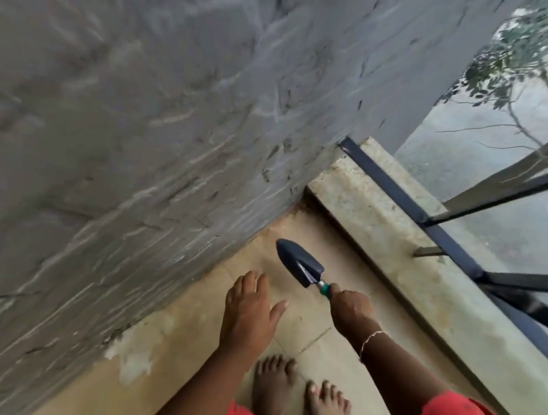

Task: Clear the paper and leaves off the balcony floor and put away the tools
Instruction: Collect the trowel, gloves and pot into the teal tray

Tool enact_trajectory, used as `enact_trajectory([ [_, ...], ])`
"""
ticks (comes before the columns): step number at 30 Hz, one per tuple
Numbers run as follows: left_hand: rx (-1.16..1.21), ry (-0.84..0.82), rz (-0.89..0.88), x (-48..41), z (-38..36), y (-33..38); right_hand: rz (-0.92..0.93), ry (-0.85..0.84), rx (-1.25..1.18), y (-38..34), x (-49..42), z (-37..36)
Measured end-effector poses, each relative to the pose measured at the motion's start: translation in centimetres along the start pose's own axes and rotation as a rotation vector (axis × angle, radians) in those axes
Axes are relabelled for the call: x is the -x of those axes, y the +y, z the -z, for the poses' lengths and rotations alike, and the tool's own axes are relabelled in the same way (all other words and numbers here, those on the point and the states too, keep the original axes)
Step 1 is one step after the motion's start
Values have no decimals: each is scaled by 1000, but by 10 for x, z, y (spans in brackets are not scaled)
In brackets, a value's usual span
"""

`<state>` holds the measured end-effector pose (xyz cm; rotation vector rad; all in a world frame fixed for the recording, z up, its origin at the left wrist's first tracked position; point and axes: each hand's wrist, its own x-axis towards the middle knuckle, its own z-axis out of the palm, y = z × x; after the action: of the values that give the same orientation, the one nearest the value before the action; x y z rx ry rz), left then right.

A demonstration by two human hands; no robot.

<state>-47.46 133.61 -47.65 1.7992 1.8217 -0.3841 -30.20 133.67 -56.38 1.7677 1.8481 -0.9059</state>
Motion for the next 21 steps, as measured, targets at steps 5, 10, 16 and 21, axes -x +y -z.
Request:
enact_trajectory([
  [5, 322, -32, 140, 89, 68, 25, 18, 19, 17, 5, 136, 84],
  [10, 639, -102, 279, 169, 162, 52, -35, 66, -30, -4, 274, 167],
  [16, 987, -172, 363, 229, 264, 78, -113, 145, -107, -34, 404, 225],
  [21, 1303, -289, 149, 253, 350, 123, -216, 461, -104, -47, 480, 269],
])
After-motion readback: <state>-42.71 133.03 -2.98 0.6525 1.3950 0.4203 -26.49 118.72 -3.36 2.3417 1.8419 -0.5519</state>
